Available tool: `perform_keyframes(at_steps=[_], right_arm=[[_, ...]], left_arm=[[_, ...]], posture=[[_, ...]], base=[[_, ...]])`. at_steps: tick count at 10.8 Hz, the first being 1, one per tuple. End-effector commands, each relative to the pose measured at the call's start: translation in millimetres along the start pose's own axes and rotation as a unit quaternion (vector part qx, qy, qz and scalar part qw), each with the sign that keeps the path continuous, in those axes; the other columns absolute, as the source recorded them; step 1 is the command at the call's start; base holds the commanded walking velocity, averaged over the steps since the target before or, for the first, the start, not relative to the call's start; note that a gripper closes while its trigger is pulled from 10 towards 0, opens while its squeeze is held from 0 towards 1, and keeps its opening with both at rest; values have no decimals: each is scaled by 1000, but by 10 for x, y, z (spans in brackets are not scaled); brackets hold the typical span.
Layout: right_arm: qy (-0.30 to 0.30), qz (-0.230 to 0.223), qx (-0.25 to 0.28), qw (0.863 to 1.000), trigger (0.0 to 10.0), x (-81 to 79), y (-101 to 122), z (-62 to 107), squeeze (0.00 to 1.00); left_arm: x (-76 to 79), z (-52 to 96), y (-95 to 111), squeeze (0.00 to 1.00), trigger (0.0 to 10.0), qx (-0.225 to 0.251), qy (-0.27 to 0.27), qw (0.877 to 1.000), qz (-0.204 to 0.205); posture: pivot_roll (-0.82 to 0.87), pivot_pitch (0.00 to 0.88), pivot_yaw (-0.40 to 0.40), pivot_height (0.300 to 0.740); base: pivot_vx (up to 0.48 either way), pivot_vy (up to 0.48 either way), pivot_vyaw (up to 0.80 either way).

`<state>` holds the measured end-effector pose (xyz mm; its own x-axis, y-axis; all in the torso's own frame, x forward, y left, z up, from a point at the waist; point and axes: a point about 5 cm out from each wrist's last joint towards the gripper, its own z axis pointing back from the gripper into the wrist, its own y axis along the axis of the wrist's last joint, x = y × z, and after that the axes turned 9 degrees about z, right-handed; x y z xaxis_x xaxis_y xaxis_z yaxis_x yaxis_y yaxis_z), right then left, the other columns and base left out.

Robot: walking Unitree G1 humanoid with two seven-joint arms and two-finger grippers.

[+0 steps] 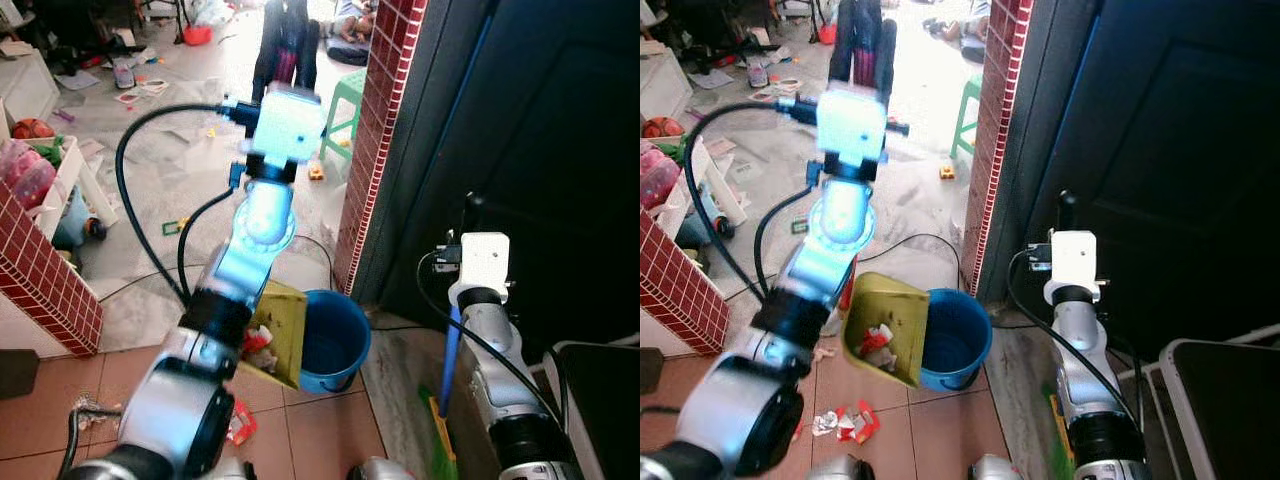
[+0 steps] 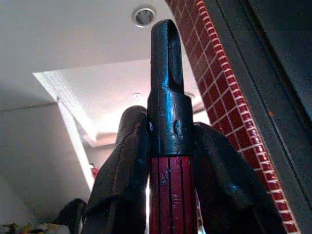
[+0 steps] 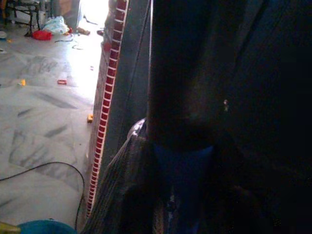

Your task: Sweep floor

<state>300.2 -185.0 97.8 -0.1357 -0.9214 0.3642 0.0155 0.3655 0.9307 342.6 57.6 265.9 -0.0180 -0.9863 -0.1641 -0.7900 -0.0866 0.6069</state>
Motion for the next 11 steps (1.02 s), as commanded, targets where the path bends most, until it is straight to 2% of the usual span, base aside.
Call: perform_keyframes(at_steps=[1, 3, 5, 8, 10, 11], right_arm=[[-11, 9, 21, 1000, 10000, 88, 94, -25, 0], [-11, 8, 21, 1000, 10000, 82, 91, -7, 0], [-12, 7, 19, 1000, 10000, 82, 83, 21, 0], [-16, 9, 19, 1000, 10000, 121, 90, 33, 0], [-17, 9, 22, 1000, 10000, 128, 106, 30, 0], [-17, 9, 23, 1000, 10000, 132, 112, 27, 0]], left_arm=[[48, -170, 201, 0, 10000, 66, -10, 998, -14], [238, -224, 284, 0, 10000, 80, -20, 996, 21], [387, -207, 343, 0, 10000, 96, -27, 994, 35], [699, 51, 284, 0, 10000, 95, -91, 990, 45], [943, 298, 258, 0, 10000, 97, -161, 980, 59], [1077, 437, 247, 0, 10000, 86, -199, 973, 82]], posture=[[-153, 0, -15, 740], [-169, 0, -5, 740], [-175, 0, -1, 740], [-198, 0, 5, 740], [-206, 0, 9, 740], [-210, 0, 11, 740]], base=[[0, 0, 0], [0, 0, 0], [0, 0, 0], [0, 0, 0], [0, 0, 0], [0, 0, 0]])
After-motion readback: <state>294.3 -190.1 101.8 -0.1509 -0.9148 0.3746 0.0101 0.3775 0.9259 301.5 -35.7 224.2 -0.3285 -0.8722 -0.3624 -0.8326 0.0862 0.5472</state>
